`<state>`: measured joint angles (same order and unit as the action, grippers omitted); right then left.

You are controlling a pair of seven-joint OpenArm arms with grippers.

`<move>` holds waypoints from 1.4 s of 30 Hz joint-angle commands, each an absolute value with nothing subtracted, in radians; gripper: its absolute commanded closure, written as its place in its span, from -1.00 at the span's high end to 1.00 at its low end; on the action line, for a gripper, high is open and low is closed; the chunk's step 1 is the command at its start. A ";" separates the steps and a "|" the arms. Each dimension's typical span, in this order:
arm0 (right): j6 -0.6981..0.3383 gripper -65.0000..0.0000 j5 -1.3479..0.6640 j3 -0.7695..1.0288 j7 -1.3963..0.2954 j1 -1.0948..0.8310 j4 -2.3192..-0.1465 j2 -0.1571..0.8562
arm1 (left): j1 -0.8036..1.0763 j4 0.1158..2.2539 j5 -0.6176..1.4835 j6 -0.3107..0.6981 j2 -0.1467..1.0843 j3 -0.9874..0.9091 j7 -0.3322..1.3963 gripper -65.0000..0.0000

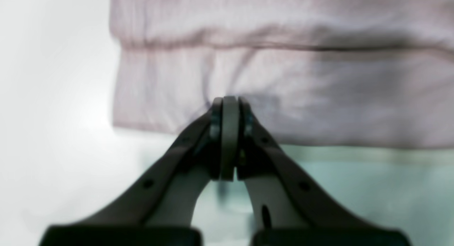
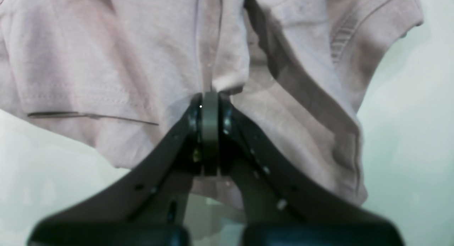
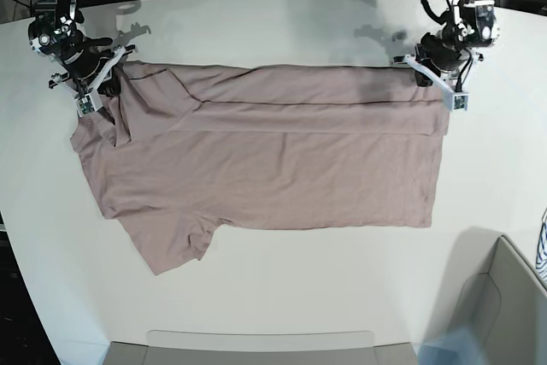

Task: Fold the T-shirt properly
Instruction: 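Drag the shirt with both grippers toward the robot, straightening the fold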

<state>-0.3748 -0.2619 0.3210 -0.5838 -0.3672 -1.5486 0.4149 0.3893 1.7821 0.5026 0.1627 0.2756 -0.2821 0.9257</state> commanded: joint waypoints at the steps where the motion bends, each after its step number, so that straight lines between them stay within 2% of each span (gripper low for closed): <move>1: -0.403 -1.00 -0.237 0.309 -0.679 -0.387 -1.534 0.414 | 0.380 1.837 0.496 0.156 0.262 -0.348 0.914 -1.00; 2: -0.403 -1.00 -0.237 0.309 -0.679 -0.387 -1.534 0.414 | 0.372 1.871 0.499 0.156 0.232 -0.400 0.914 -1.00; 6: -0.403 -1.00 -0.237 0.309 -0.679 -0.387 -1.531 0.414 | 0.369 1.890 0.636 0.156 0.219 -0.522 0.915 -0.58; 8: -0.403 -1.00 -0.236 0.309 -0.679 -0.383 -1.531 0.414 | 0.371 1.845 0.750 0.154 0.225 -0.564 0.934 -0.46; 11: -0.403 -1.00 -0.236 0.305 -0.679 -0.380 -1.531 0.414 | 0.364 1.739 0.874 0.154 0.240 -0.615 1.001 -0.48; 16: -0.403 -1.00 -0.236 0.302 -0.679 -0.380 -1.529 0.414 | 0.323 1.604 0.915 0.154 0.274 -0.621 1.021 -0.48; 26: -0.403 -1.00 -0.236 0.302 -0.679 -0.380 -1.529 0.414 | 0.297 1.581 0.917 0.156 0.286 -0.604 1.030 -0.48; 37: -0.403 -1.00 -0.236 0.305 -0.679 -0.384 -1.529 0.412 | 0.243 1.461 0.917 0.156 0.291 -0.512 1.021 -0.49; 40: -0.403 -1.00 -0.236 0.308 -0.679 -0.386 -1.529 0.412 | 0.243 1.461 0.915 0.156 0.291 -0.512 1.021 -0.62; 42: -0.403 -1.00 -0.236 0.308 -0.679 -0.387 -1.529 0.412 | 0.243 1.460 0.914 0.156 0.291 -0.512 1.021 -0.86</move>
